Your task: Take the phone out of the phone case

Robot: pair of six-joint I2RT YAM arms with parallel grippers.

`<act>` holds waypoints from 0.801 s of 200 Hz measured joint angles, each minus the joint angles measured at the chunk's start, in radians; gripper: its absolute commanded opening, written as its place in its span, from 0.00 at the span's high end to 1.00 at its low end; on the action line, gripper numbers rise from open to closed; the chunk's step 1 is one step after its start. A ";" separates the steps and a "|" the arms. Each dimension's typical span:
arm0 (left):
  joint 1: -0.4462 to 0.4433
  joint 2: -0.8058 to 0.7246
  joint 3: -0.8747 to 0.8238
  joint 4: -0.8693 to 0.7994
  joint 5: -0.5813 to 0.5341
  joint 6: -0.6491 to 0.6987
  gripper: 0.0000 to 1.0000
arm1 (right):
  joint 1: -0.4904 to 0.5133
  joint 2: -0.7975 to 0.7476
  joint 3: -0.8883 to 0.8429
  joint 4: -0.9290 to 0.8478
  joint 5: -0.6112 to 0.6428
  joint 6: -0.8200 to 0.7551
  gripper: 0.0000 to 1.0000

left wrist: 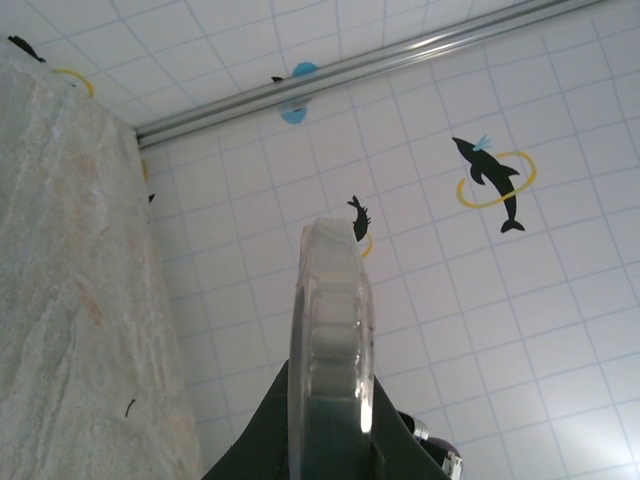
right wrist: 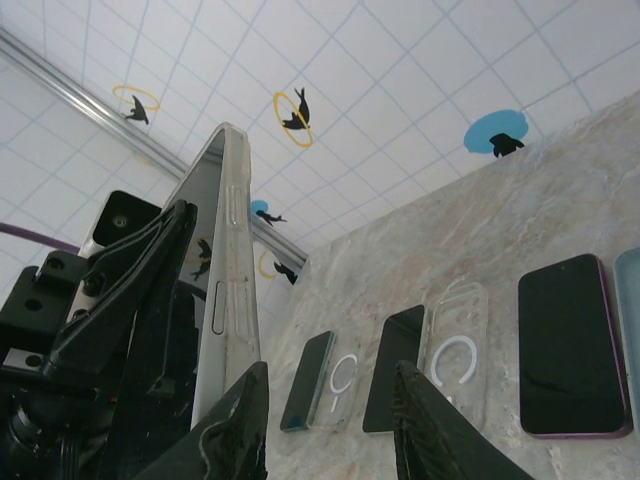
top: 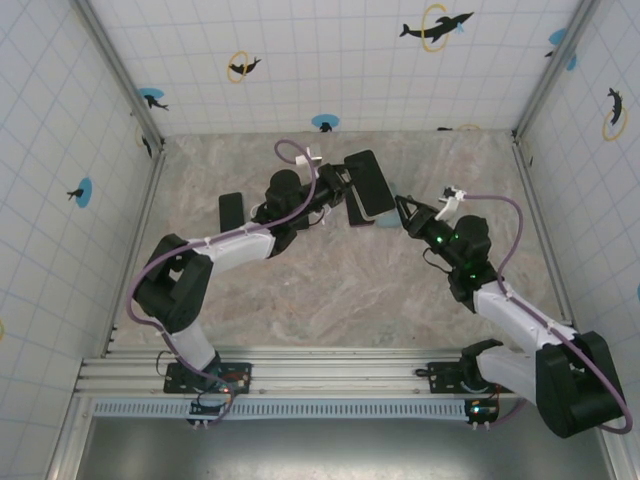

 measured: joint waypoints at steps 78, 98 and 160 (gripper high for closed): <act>-0.016 -0.023 -0.021 -0.006 -0.032 0.004 1.00 | 0.001 -0.025 -0.045 0.045 -0.006 0.126 0.63; -0.018 -0.031 -0.034 -0.010 -0.051 0.005 1.00 | 0.000 -0.035 -0.051 0.048 -0.019 0.148 0.63; -0.018 -0.031 -0.039 -0.015 -0.080 -0.002 1.00 | 0.000 -0.064 -0.071 0.082 -0.084 0.190 0.63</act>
